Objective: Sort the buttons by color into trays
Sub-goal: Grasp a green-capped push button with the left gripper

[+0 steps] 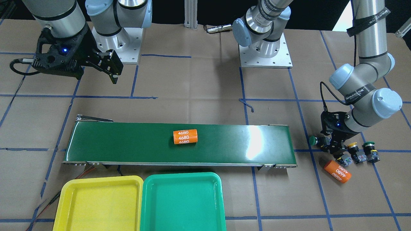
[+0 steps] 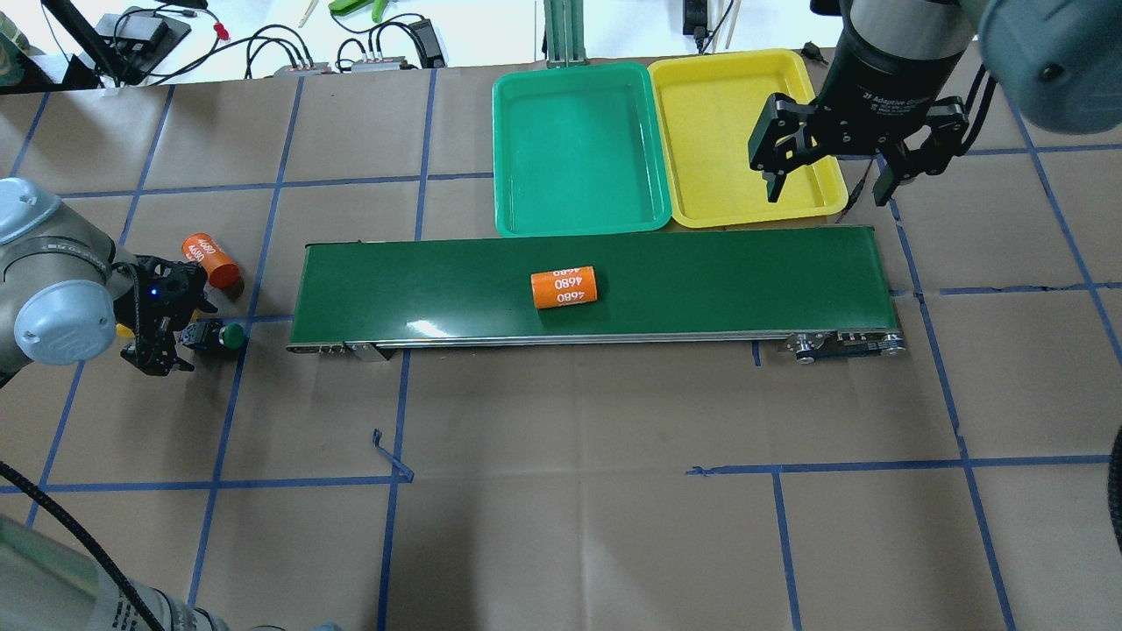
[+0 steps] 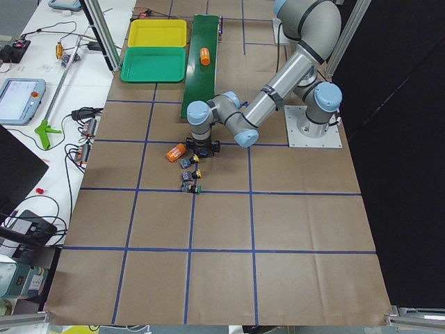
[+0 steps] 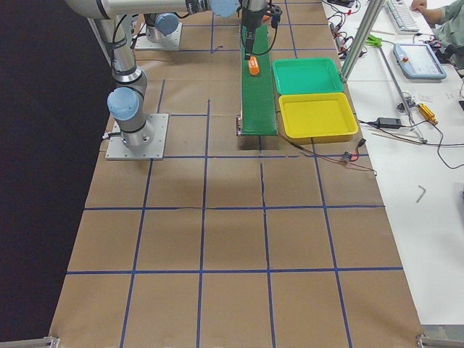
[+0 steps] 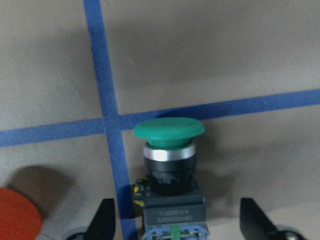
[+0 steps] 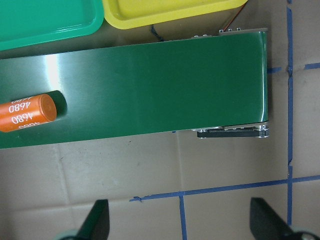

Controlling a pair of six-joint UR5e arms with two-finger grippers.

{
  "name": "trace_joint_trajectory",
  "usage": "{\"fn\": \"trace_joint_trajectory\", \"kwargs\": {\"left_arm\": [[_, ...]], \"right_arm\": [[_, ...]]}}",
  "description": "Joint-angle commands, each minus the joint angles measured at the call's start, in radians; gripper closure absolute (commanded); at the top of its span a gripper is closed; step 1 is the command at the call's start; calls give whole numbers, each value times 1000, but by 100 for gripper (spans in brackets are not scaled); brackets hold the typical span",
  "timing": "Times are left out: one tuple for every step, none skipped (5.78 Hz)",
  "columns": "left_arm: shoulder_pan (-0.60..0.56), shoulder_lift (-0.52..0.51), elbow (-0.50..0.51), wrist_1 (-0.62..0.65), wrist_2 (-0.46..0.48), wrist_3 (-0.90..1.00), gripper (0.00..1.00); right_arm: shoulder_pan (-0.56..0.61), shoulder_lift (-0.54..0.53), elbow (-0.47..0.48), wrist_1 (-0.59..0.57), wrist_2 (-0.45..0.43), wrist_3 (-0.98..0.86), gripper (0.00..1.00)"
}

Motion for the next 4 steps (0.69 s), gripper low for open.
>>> {"fn": "trace_joint_trajectory", "kwargs": {"left_arm": [[0,-1,0,8,-1,-9,93],[0,-1,0,10,-1,-12,94],[-12,24,8,-6,1,-21,95],[-17,82,19,-80,4,-52,97]], "right_arm": [[0,0,-1,0,2,2,0],[0,0,-1,0,2,2,0],[0,0,-1,2,2,2,0],[0,0,-1,2,2,2,0]]}}
